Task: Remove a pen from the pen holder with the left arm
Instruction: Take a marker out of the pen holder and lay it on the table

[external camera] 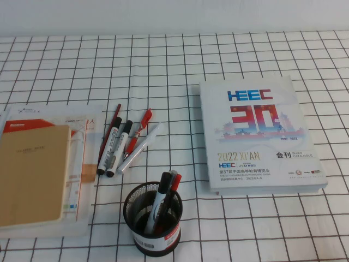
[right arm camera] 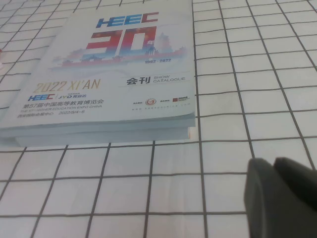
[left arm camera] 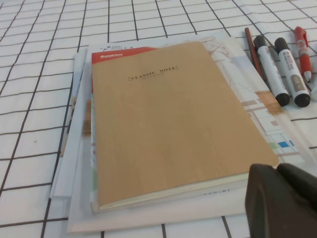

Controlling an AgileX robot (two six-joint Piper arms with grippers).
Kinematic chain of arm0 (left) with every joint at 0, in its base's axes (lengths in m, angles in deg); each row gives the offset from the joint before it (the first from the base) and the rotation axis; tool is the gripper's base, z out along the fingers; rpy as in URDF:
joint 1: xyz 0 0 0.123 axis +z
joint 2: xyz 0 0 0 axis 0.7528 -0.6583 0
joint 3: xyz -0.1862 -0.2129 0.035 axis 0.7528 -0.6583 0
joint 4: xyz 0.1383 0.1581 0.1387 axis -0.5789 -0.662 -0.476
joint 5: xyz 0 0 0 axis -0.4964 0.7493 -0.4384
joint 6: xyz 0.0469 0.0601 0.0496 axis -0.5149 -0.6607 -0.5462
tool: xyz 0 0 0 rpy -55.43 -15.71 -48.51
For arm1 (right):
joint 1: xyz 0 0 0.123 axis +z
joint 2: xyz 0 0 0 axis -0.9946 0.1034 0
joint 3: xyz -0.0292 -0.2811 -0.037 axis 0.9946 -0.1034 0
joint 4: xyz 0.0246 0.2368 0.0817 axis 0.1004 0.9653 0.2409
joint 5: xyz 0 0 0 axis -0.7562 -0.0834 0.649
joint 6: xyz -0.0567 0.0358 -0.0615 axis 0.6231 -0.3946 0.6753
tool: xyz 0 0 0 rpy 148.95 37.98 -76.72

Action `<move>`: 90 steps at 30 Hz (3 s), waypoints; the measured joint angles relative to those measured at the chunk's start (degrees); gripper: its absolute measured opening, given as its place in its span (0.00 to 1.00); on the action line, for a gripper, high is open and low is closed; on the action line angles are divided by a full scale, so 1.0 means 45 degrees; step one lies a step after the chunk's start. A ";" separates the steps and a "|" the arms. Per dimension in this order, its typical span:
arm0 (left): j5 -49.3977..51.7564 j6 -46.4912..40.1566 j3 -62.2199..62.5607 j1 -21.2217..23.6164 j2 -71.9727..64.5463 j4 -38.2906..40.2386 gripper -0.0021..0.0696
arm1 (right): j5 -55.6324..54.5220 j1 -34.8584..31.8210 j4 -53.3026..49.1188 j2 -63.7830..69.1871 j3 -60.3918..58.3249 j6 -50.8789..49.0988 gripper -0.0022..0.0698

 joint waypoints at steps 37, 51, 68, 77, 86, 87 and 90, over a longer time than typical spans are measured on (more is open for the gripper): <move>0.0000 0.0000 0.0000 0.0000 0.0000 0.0000 0.02 | 0.0000 0.0000 0.0000 0.0000 0.0000 0.0000 0.01; 0.0000 0.0000 0.0000 0.0000 0.0000 0.0000 0.02 | 0.0000 0.0000 0.0000 0.0000 0.0000 0.0000 0.01; -0.0539 0.0000 0.0000 0.0000 0.0000 0.0000 0.02 | 0.0000 0.0000 0.0000 0.0000 0.0000 0.0000 0.01; -0.1088 0.0736 0.0000 0.0000 0.0000 0.0736 0.02 | 0.0000 0.0000 0.0000 0.0000 0.0000 0.0000 0.01; -0.2117 0.2929 0.0000 0.0000 0.0013 0.5146 0.02 | 0.0000 0.0000 0.0000 0.0000 0.0000 0.0000 0.01; -0.2238 0.2993 0.0000 0.0000 0.0013 0.5461 0.02 | 0.0000 0.0000 0.0000 0.0000 0.0000 0.0000 0.01; -0.2494 0.2993 0.0000 0.0000 0.0030 0.5678 0.02 | 0.0000 0.0000 0.0000 0.0000 0.0000 0.0000 0.01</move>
